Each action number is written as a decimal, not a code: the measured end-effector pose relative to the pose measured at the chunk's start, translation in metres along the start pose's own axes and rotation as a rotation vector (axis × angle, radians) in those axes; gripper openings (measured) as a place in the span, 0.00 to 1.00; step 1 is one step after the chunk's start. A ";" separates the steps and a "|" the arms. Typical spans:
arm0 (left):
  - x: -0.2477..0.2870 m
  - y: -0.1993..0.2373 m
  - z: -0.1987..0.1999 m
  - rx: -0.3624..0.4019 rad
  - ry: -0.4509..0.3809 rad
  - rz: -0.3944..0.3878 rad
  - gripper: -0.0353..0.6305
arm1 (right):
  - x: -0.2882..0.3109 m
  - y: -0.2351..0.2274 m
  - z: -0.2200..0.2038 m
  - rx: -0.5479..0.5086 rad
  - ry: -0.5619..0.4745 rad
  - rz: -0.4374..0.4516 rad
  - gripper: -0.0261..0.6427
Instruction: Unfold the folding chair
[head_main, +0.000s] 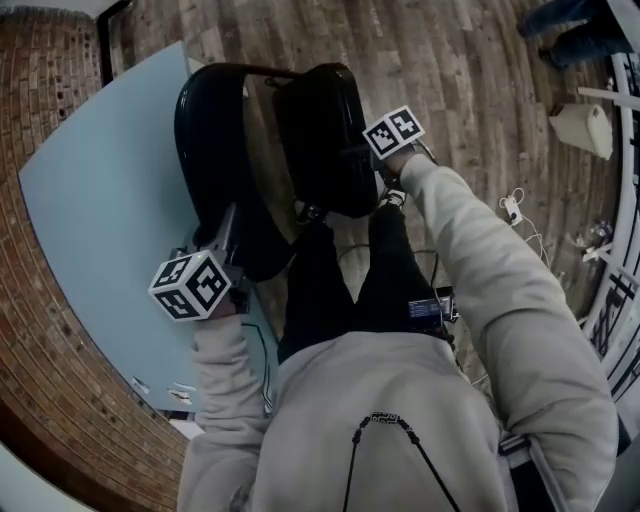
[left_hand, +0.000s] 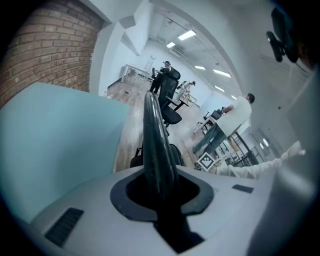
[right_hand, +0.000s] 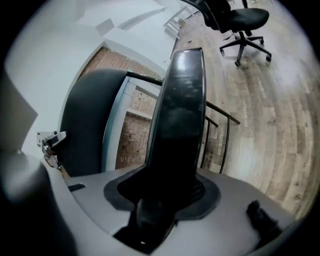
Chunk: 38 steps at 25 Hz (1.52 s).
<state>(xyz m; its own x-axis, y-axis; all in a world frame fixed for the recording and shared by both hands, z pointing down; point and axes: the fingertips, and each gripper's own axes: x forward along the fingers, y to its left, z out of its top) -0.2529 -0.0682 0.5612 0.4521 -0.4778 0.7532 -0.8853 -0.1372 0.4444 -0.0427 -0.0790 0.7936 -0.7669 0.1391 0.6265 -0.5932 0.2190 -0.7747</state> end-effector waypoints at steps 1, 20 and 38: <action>0.007 -0.007 -0.003 -0.018 -0.007 -0.012 0.18 | -0.011 -0.018 -0.008 0.016 -0.005 0.036 0.29; 0.125 -0.066 -0.061 -0.067 -0.019 -0.110 0.18 | -0.078 -0.292 -0.104 0.052 -0.031 0.532 0.32; 0.197 -0.074 -0.098 -0.104 -0.011 -0.113 0.16 | -0.078 -0.422 -0.124 0.033 -0.058 0.732 0.34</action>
<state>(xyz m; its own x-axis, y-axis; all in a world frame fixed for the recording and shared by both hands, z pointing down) -0.0875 -0.0668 0.7242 0.5462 -0.4742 0.6905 -0.8127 -0.1003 0.5740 0.2978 -0.0626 1.0828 -0.9807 0.1870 -0.0570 0.0694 0.0603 -0.9958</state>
